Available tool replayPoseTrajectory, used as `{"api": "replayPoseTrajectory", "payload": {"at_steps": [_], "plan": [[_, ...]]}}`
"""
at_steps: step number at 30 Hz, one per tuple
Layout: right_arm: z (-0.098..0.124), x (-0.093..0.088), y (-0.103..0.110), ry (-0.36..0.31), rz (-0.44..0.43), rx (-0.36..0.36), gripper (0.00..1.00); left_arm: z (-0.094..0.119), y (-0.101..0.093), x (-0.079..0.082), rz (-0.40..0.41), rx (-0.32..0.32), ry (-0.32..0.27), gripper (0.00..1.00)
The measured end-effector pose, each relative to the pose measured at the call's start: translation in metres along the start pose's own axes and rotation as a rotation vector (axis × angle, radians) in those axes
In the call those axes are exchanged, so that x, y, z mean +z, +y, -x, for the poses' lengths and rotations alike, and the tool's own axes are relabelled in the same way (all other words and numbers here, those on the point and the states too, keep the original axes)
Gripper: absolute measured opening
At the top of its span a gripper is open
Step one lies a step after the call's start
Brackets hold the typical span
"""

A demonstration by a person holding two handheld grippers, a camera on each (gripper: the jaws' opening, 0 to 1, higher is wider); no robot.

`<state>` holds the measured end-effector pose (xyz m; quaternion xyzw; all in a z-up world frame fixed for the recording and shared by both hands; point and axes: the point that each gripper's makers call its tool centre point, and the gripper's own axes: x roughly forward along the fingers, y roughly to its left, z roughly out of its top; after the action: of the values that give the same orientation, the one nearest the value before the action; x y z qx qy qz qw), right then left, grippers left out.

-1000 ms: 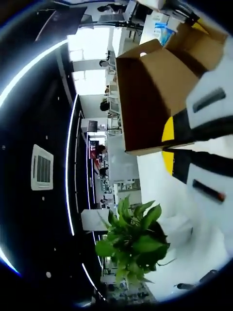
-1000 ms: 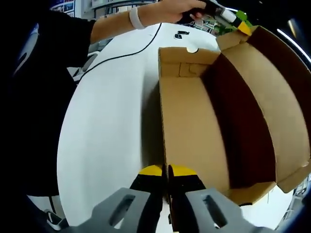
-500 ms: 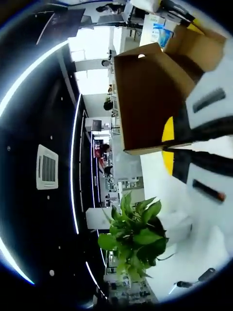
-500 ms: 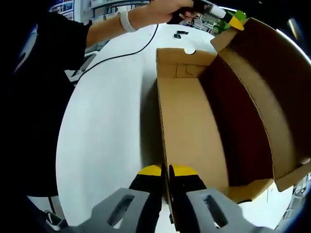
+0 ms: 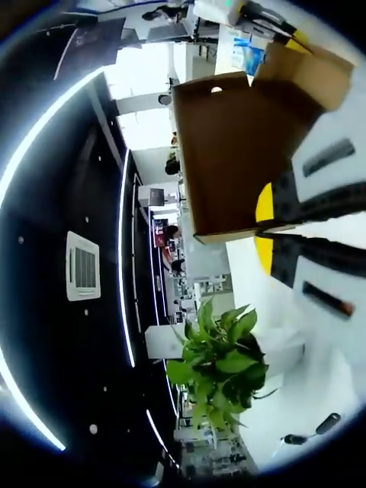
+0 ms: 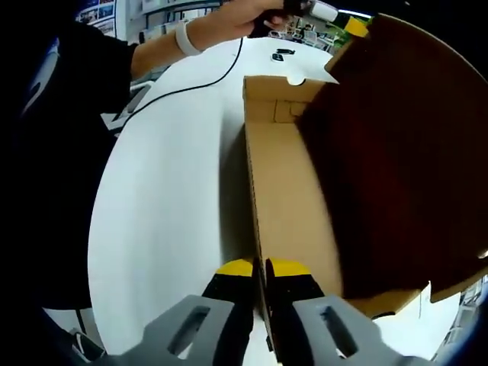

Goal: Operate the shoe box by opening the lid, removing the specified soft item, and placing it in the target area until the item is outside and the box remains undamaged.

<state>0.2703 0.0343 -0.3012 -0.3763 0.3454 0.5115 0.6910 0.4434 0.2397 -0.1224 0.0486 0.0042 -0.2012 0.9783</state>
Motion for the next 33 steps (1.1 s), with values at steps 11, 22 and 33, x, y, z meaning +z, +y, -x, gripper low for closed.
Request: {"api": "replayPoseTrajectory", "payload": {"at_steps": [11,22,33], "plan": [[0.0,0.0,0.001,-0.007,0.0,-0.007,0.04,0.016,-0.005,-0.003,-0.014,0.024,-0.029,0.03],[0.001,0.0,0.001,-0.015,0.007,-0.011,0.04,0.029,-0.011,-0.011,-0.043,0.054,-0.054,0.02],[0.002,0.001,0.001,-0.022,0.007,-0.01,0.05,0.035,-0.013,-0.013,-0.066,0.074,-0.073,0.02]]}}
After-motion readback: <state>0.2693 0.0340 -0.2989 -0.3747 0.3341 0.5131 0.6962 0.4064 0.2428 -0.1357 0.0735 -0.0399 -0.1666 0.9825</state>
